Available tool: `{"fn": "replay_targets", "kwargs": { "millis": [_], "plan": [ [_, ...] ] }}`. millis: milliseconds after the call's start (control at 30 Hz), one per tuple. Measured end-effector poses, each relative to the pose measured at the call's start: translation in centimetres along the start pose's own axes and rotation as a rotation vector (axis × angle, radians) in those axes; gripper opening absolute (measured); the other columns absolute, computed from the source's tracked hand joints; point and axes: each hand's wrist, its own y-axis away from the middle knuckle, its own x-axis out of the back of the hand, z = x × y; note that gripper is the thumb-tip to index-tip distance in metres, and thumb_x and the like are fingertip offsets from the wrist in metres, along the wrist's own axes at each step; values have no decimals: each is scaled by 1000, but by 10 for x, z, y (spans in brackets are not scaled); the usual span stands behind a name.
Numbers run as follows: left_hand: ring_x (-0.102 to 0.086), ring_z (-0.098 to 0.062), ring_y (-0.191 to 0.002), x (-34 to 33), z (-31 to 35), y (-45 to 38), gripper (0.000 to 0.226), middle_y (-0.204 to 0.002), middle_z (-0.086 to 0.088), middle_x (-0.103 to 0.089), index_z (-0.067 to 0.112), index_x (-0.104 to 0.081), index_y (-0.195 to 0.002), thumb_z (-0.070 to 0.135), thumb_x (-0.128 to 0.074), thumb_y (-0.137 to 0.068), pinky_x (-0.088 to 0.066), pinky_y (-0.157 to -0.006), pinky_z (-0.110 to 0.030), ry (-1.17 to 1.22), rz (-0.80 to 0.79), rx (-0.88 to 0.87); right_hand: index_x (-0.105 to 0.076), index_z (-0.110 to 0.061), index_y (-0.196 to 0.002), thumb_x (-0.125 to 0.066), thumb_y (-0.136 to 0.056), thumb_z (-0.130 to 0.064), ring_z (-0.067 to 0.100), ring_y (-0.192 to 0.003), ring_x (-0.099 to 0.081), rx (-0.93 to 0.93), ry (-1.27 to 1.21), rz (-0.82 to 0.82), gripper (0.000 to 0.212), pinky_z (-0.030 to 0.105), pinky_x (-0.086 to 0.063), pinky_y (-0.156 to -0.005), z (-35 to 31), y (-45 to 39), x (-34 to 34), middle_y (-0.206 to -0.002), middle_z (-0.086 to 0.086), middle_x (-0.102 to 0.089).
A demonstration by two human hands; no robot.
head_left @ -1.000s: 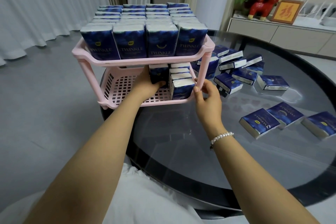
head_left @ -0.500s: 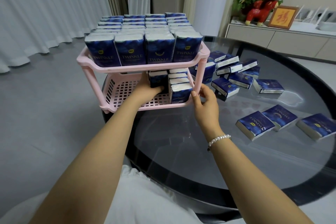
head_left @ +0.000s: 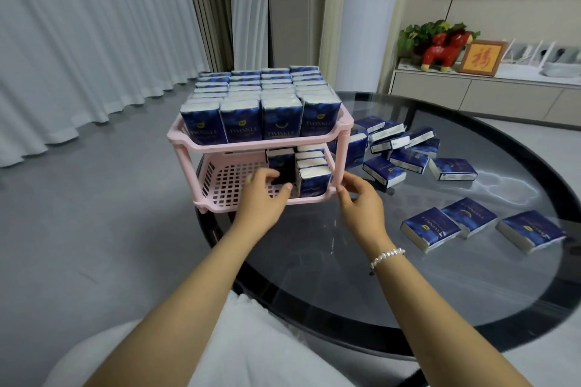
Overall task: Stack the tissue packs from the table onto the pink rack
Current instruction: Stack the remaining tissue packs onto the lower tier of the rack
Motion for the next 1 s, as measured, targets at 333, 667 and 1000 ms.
{"fn": "replay_targets", "kwargs": {
  "millis": [333,667,1000],
  "plan": [
    [-58,-10,-94,-42,61,49,18,-106,1,-54,14,-63,-107,20,-61,-90,-44,-88,-19,96,-184,-138,-63,-5,-118,-55,-88,-2,28,-107,-50,124,345,180,31,28,-38,-90,22,51,84,-108,12,-62],
    [-55,-13,-115,-125,108,64,40,-135,-6,-54,12,-52,-133,25,-53,-95,-38,-90,-17,119,-452,-36,-47,-8,-132,-65,-86,-28,25,-112,-52,-195,332,221,53,35,-45,-97,54,61,135,-124,10,-42],
    [-53,-14,-118,-147,90,65,47,-131,1,-48,21,-54,-130,12,-66,-86,-46,-96,-22,322,-443,-29,-61,-18,-121,-77,-74,-30,4,-81,-56,-188,234,172,52,6,-39,-61,59,52,139,-105,-2,-64]
  ]
}}
